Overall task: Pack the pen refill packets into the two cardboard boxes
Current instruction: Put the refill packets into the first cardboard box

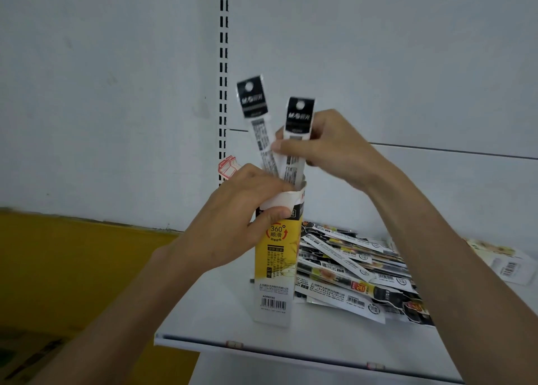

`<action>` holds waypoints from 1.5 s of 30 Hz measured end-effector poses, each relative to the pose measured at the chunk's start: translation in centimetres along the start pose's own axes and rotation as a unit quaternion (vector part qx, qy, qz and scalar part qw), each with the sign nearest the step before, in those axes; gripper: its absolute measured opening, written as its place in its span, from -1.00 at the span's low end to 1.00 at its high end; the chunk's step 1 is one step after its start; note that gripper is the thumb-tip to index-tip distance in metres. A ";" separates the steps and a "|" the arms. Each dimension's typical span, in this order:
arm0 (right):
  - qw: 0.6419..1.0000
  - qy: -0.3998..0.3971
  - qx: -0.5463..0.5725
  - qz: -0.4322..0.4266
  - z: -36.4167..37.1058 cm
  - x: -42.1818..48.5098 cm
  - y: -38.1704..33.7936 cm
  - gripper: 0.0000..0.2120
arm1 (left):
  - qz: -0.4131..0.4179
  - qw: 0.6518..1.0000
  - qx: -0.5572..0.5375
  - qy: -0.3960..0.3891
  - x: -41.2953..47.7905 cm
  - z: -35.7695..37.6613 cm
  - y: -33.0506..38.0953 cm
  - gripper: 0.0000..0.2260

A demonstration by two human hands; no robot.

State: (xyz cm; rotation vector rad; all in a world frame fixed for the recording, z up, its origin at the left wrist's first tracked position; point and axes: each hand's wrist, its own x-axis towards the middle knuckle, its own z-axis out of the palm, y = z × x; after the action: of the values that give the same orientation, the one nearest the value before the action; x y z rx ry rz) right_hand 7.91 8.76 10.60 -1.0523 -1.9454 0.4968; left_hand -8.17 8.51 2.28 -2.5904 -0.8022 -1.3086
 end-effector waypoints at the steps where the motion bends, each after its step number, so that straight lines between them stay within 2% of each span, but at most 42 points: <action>1: 0.999 -0.016 -0.045 0.007 0.4 0.0 0.3 -0.96 | 0.001 1.000 0.001 0.003 0.0 0.0 0.0 -0.66; 4: 0.988 -0.052 -0.134 0.050 0.8 -0.1 0.9 -0.87 | -0.014 1.000 -0.001 0.008 -0.1 0.0 0.1 -0.69; 7: 0.991 -0.062 -0.111 0.045 0.3 -0.4 0.8 -0.88 | -0.008 1.000 -0.001 0.012 -0.2 0.1 0.2 -0.66; 11: 0.997 -0.030 -0.075 -0.002 0.5 -0.7 0.5 -0.91 | -0.005 1.000 0.004 0.016 -0.3 0.1 0.2 -0.65; 18: 0.988 -0.076 -0.130 0.036 0.4 -1.1 0.9 -0.80 | -0.012 1.000 0.000 0.020 -0.2 0.5 0.3 -0.66; 20: 0.993 -0.054 -0.107 0.020 0.3 -1.1 0.6 -0.81 | -0.017 0.999 0.007 0.026 -0.3 0.5 0.2 -0.67; 22: 0.996 -0.007 -0.086 -0.007 0.5 -1.0 0.8 -0.91 | -0.007 0.999 0.014 0.030 -0.4 0.4 0.2 -0.70; 24: 0.993 0.011 -0.119 -0.019 0.9 -0.9 1.0 -0.86 | 0.001 0.999 0.018 0.026 -0.3 0.4 0.2 -0.70; 28: 0.973 -0.042 -0.227 -0.024 1.0 -1.0 1.0 -0.90 | -0.010 1.000 0.014 0.026 -0.1 0.7 0.4 -0.67; 31: 0.969 -0.093 -0.225 -0.028 0.3 -1.5 0.4 -0.78 | -0.013 0.999 0.027 0.035 -0.3 0.7 0.0 -0.67; 37: 0.954 -0.121 -0.273 0.002 0.6 -2.3 -0.1 -0.77 | -0.027 0.997 0.049 0.052 -0.2 1.0 -0.2 -0.71; 40: 0.945 -0.110 -0.307 0.009 1.0 -2.1 0.2 -0.72 | -0.032 0.999 0.029 0.024 -0.1 1.2 -0.6 -0.70; 43: 0.940 -0.102 -0.322 -0.037 1.1 -2.4 0.8 -0.72 | -0.035 0.999 0.008 0.009 0.0 0.9 -1.0 -0.71; 45: 0.954 -0.032 -0.281 -0.100 1.2 -3.1 1.4 -0.78 | -0.029 1.000 0.011 0.002 0.1 0.6 -1.1 -0.72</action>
State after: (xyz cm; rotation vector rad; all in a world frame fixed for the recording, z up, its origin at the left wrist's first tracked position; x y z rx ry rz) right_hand 8.50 7.08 7.47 -1.1689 -2.2849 -0.1549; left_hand -8.26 9.68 1.81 -2.5655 -0.8912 -1.3133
